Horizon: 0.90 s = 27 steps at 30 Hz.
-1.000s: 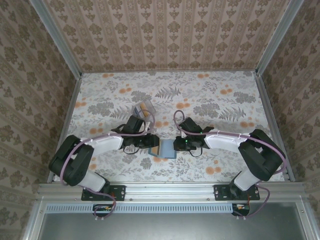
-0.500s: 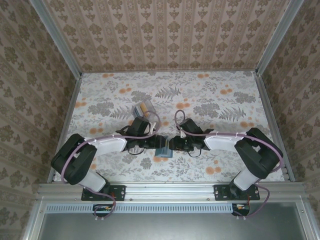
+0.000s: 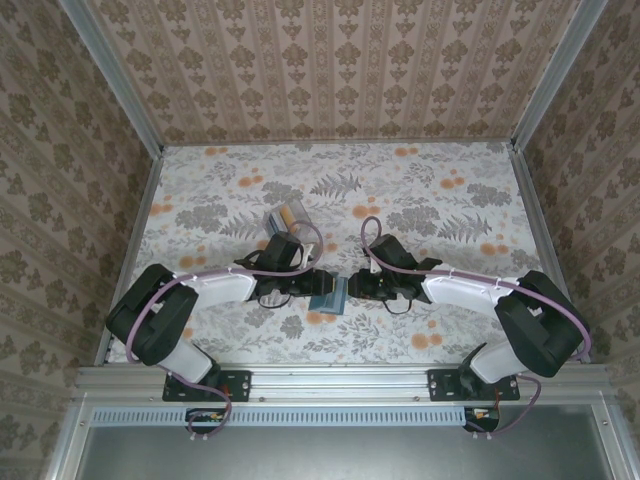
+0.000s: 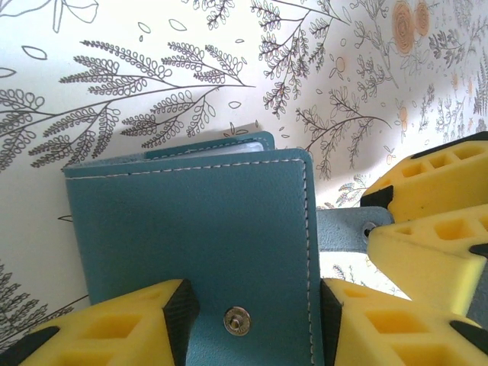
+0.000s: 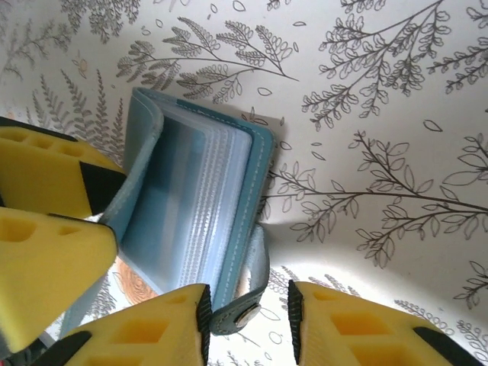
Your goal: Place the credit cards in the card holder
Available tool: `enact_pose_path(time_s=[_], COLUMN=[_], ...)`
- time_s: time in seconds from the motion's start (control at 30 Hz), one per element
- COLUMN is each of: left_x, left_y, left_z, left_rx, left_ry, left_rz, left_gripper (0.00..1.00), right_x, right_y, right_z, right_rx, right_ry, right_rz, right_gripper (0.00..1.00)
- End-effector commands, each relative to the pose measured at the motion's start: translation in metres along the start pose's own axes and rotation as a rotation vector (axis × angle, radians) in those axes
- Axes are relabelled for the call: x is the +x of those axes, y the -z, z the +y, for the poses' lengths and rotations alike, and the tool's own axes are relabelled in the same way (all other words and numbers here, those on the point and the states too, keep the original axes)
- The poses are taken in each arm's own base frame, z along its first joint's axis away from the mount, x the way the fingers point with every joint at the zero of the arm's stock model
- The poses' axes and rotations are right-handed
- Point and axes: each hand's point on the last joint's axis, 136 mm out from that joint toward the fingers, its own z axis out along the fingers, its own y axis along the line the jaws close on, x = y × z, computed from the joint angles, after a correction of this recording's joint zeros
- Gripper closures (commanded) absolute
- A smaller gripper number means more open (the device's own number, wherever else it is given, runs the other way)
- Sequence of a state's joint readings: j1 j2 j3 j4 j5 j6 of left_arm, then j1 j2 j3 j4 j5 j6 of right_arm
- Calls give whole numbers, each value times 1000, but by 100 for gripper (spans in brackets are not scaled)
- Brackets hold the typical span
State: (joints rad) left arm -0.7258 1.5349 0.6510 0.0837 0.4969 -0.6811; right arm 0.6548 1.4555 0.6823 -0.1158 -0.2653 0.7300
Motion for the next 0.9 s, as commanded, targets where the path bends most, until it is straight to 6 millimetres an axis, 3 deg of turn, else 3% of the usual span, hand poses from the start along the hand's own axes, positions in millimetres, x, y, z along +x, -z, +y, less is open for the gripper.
enact_pose_path(time_s=[0.0,0.13,0.27,0.53,0.77,0.87], left_x=[2,1,4,9,15,18], left_y=[-1,6,5,10,7,5], left_z=[3,1,-2,12,23,32], left_rx=[-33,-43,-27,-77,-108,-138], left_ry=[5,-1,-2,18,34,46], left_rz=[7,-8,-25,-17,21,29], left_gripper=[48,42,45,69,76,77], right_x=[1,-3,-6,-4,-8,-9], right_y=[5,12,12,-2,2,3], right_z=[-8,-9,1,4,9,16], right_rx=[43,53,-1,-26,-24,-49], right_ry=[-9,-53,-85,-124,-108,-111], right_rz=[-1,-20,-33,-2,-1,9], right_gripper=[66,61,57,79,97,100])
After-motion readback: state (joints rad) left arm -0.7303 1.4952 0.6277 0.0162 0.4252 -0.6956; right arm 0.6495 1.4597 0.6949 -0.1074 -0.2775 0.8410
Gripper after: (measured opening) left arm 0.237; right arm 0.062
